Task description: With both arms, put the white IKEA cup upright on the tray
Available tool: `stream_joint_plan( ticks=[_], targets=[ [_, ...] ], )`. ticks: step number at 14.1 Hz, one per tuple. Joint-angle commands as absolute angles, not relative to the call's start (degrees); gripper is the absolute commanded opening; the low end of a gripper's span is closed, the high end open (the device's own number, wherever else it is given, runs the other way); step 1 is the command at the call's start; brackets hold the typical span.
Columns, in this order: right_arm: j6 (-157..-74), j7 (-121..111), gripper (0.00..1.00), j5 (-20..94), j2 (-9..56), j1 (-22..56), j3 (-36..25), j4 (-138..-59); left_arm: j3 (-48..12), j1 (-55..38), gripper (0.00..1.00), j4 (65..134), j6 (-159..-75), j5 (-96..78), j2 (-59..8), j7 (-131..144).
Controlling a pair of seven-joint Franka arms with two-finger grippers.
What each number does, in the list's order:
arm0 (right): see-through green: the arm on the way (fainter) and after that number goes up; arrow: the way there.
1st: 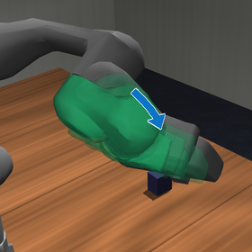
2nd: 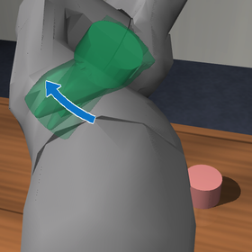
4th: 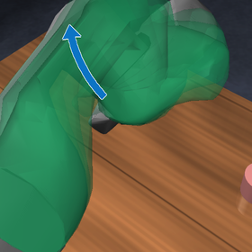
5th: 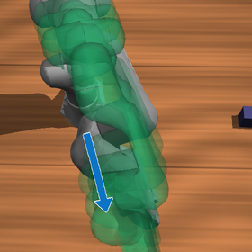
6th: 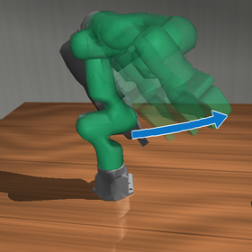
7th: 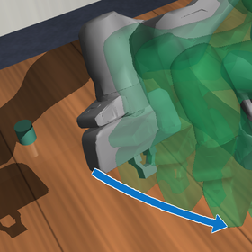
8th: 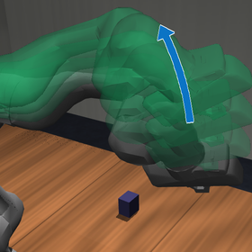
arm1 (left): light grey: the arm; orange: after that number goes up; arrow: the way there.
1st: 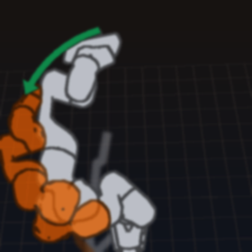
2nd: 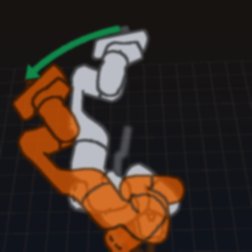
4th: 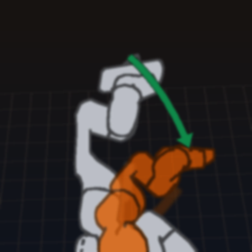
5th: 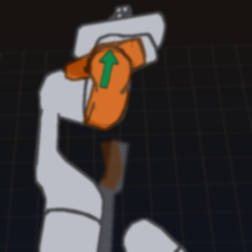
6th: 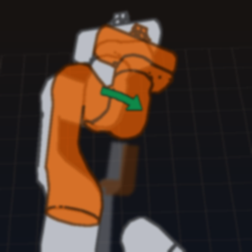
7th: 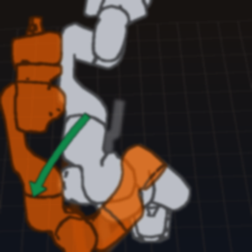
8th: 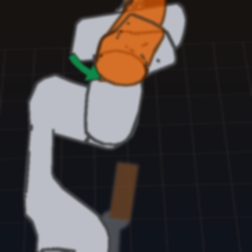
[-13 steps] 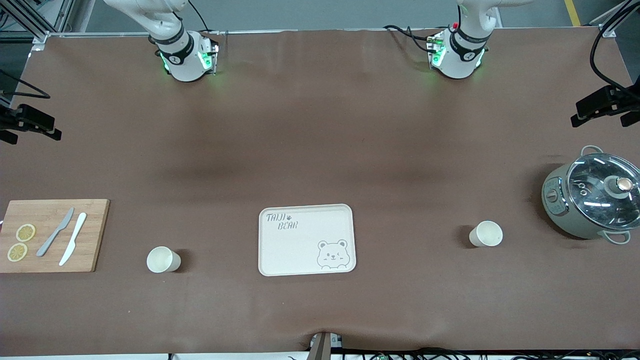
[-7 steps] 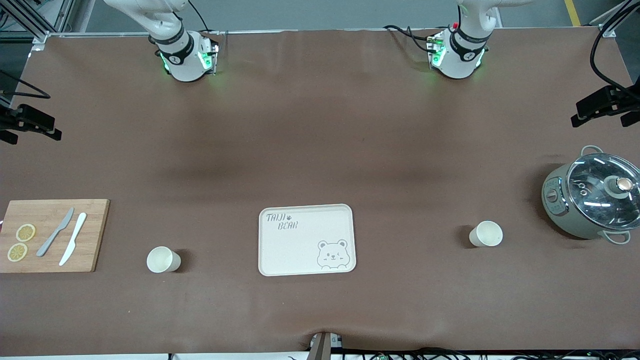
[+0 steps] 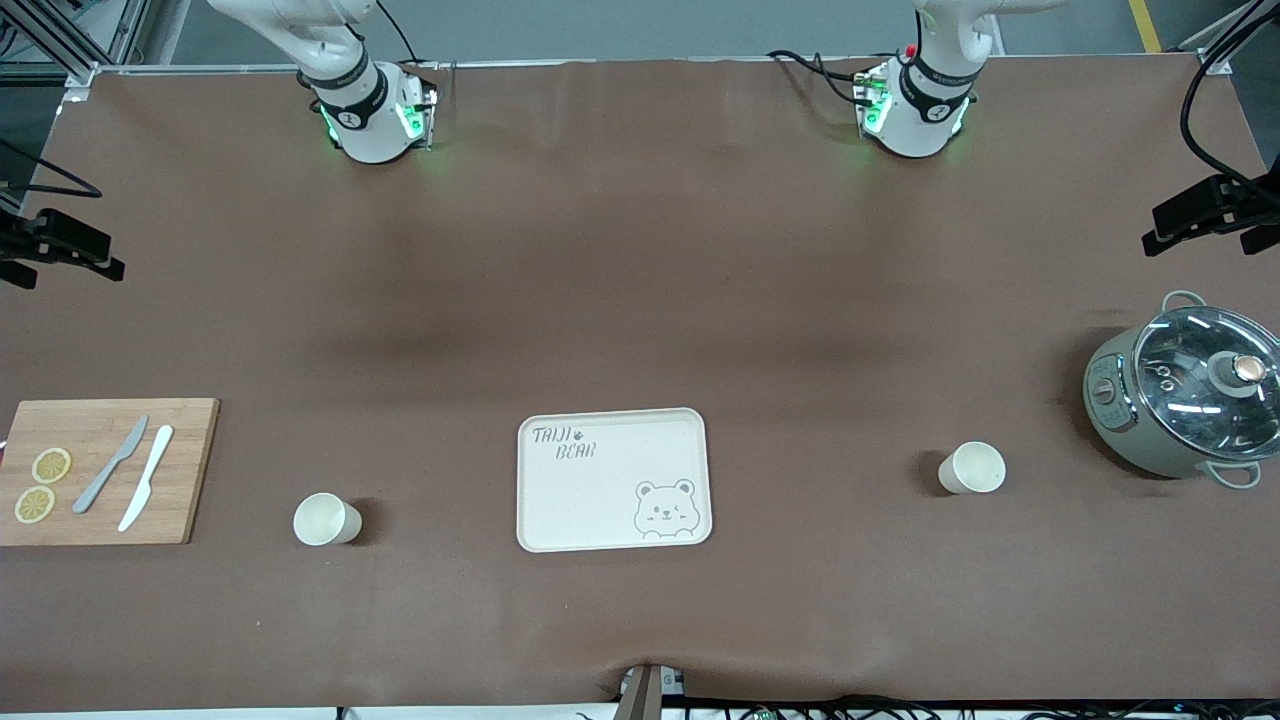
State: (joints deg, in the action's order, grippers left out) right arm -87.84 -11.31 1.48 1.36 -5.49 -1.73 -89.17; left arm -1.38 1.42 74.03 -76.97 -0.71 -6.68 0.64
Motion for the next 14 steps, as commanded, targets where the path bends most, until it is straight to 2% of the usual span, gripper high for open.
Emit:
stream_joint_plan(
  ticks=[1,5,11,14],
  targets=[
    [-88.24,-10.37,1.00,1.49,1.05,-6.06,-1.14,-89.82,-1.76,1.76,1.00,74.27,-76.99,0.97,-7.20,0.18],
    [-88.24,-10.37,1.00,1.67,2.19,-6.24,-1.14,-89.91,-1.84,1.41,1.00,74.27,-77.17,3.86,-10.27,0.18],
    [-94.56,-10.55,1.00,3.33,10.09,-5.54,-0.88,-88.51,-1.76,1.85,1.00,74.36,-81.55,4.04,-15.99,0.09],
    [-95.54,-10.63,1.00,3.43,15.80,-4.57,-0.88,-84.39,-1.76,1.76,1.00,74.36,-84.54,4.13,-18.62,0.09]
  ],
)
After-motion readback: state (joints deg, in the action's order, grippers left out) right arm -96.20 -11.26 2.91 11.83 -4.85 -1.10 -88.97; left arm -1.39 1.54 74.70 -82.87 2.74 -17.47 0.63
